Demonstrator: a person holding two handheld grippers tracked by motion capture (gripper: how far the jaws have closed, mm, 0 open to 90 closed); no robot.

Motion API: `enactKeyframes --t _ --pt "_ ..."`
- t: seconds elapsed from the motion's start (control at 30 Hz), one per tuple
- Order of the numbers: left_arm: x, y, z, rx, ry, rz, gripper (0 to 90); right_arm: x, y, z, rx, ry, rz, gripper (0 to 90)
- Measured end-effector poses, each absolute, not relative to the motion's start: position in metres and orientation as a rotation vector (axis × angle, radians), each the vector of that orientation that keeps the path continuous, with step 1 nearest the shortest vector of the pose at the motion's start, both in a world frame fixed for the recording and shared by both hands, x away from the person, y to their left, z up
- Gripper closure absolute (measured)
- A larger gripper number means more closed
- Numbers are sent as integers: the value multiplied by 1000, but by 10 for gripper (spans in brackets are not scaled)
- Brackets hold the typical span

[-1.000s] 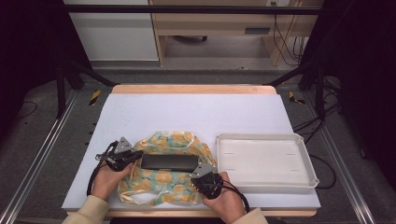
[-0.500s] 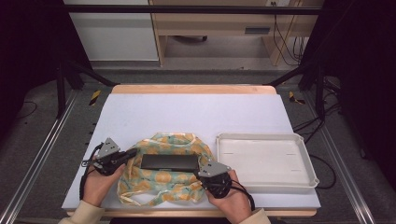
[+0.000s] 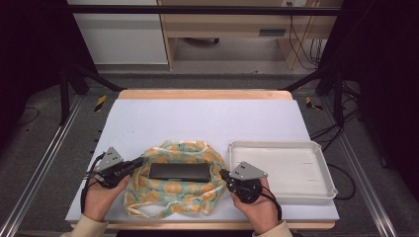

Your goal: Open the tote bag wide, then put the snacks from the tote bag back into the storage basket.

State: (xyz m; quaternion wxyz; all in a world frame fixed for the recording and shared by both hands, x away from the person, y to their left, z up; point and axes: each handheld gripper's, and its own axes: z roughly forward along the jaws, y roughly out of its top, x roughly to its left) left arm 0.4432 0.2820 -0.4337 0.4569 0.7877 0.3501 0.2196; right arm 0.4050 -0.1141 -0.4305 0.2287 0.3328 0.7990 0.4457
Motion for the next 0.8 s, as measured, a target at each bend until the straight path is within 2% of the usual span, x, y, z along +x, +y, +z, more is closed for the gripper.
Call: enactKeyframes --t 0.1,0.2,0.33,0.43,0.53,0.67,0.8 --pt "443 279 -433 1960 826 530 834 406 -125 -429 945 2162 1211 789" --pt "442 276 -430 1969 801 553 720 406 -137 -428 994 2117 1192 664" --pt "441 274 -425 1962 786 580 556 407 -154 -427 1087 2042 1173 438" --pt "440 274 -422 1954 785 562 428 410 -164 -427 1139 2000 1165 336" --pt "440 271 -418 1958 754 522 317 411 -174 -425 1178 1958 1167 260" --pt "440 263 -406 2012 662 492 225 409 -185 -423 1200 1902 1168 168" --pt "447 257 -395 2092 611 487 205 409 -192 -422 1209 1878 1166 128"
